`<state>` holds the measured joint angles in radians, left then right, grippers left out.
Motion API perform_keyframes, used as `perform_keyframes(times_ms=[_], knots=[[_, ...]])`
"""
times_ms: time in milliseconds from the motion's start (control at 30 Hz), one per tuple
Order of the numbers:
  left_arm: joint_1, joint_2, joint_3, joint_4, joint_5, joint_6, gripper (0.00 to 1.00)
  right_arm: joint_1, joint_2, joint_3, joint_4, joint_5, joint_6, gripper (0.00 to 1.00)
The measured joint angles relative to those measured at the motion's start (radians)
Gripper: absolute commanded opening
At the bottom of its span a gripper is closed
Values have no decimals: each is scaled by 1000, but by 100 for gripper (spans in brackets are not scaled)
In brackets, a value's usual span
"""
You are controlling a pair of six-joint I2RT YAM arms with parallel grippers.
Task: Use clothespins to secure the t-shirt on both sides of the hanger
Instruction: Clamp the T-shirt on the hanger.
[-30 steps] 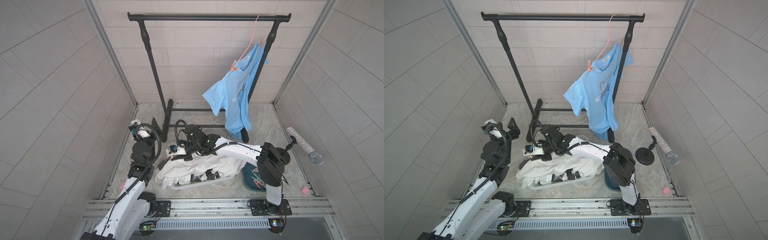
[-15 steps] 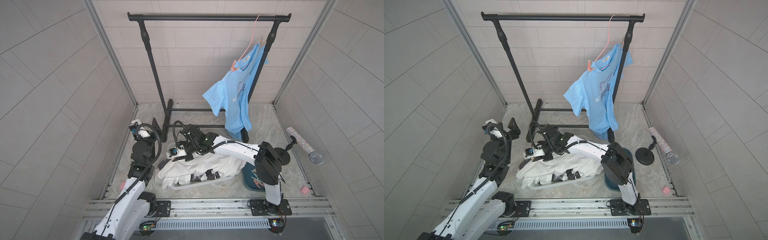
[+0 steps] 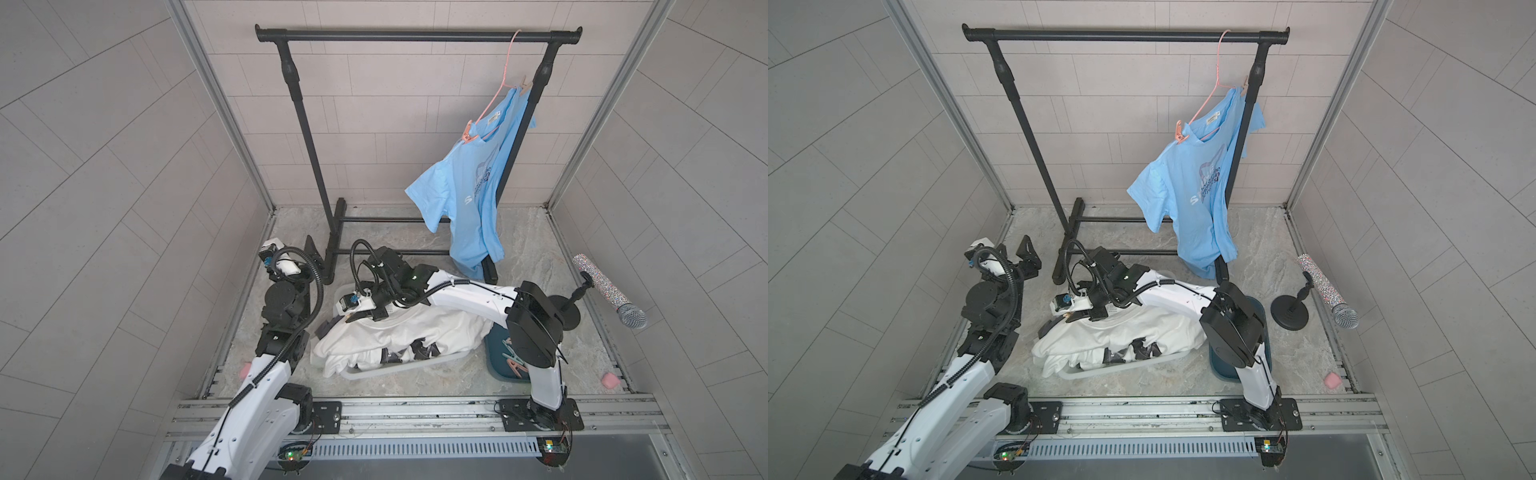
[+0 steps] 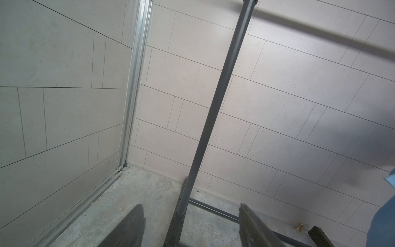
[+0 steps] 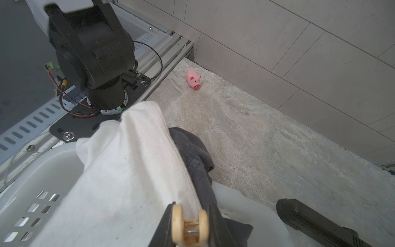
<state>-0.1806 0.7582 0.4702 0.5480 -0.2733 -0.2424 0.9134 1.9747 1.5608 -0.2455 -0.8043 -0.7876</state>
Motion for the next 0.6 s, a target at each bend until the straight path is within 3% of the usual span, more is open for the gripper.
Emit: perform_keyframes(times_ms=[67,233,400,600], knots=[[0,0,0,0,0,0,72,0,-3,-8,12,0,0,30],[0,0,-5,0,0,0,72,0,-14,-54,42,50,18,46],[0,0,-5,0,1,0,72,-4,-18,-73,47,89,40,59],[0,0,-5,0,7,13,72,-4,-74,-73,43,155,108,63]])
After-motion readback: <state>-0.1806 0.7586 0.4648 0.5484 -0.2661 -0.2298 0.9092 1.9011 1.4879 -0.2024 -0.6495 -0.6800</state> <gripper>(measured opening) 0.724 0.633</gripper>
